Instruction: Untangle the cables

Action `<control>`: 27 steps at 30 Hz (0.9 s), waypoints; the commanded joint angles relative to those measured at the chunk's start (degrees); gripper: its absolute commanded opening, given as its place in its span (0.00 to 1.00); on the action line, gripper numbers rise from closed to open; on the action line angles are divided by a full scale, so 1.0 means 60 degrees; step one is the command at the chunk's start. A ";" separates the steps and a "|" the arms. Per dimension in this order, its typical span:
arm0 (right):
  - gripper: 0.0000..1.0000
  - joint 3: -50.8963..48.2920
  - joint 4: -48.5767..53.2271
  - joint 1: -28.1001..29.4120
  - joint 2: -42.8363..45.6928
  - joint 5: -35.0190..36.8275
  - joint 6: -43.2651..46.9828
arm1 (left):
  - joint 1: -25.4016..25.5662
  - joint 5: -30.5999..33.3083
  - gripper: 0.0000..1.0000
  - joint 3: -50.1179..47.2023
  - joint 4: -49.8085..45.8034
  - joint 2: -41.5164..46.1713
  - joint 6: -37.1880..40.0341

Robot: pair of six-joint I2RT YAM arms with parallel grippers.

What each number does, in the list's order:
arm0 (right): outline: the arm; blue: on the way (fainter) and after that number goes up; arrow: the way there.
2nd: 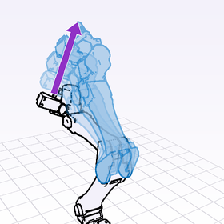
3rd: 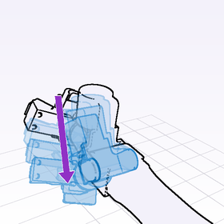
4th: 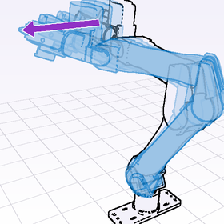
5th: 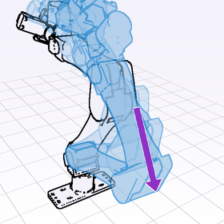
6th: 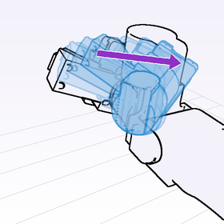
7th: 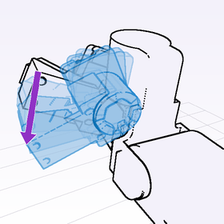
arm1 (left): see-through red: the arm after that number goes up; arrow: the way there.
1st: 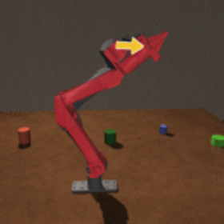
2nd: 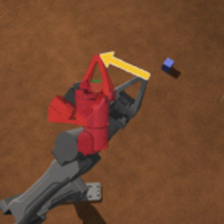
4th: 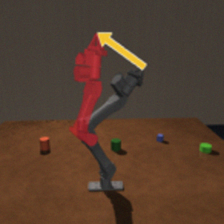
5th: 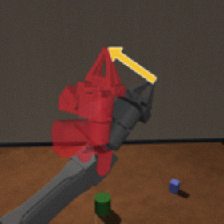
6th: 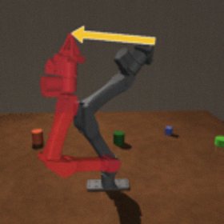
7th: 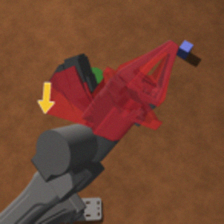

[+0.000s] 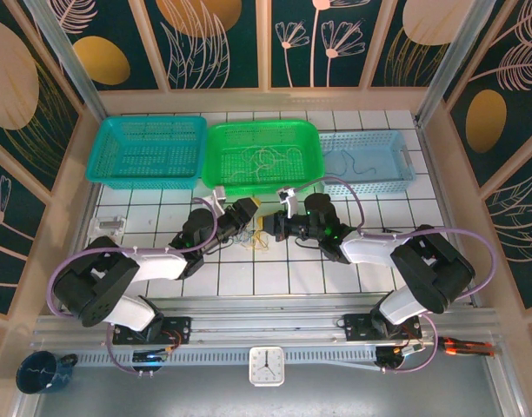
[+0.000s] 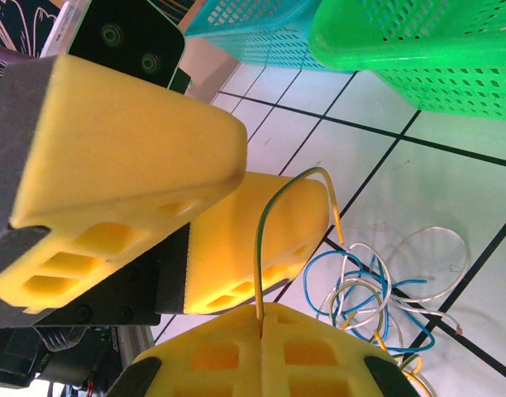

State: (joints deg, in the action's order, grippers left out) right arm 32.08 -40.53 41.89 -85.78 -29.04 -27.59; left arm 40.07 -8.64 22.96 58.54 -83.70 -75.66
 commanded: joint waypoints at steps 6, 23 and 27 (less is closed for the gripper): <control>0.00 -0.0115 -0.0155 0.0064 -0.0044 -0.0081 0.0000 | 0.0002 0.0372 0.18 -0.0139 0.0292 0.0377 0.0266; 0.06 0.0179 -0.0501 0.0119 -0.0558 0.0352 -0.0077 | 0.0007 0.0275 0.00 0.0548 -0.0506 0.1152 0.1343; 0.22 0.0362 -0.0887 0.0185 -0.0980 0.0649 -0.0186 | 0.0008 0.0083 0.00 0.0840 -0.0478 0.1285 0.1400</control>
State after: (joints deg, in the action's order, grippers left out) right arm 33.06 -43.83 42.39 -89.45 -27.31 -27.97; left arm 40.18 -7.22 24.95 53.23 -78.04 -68.95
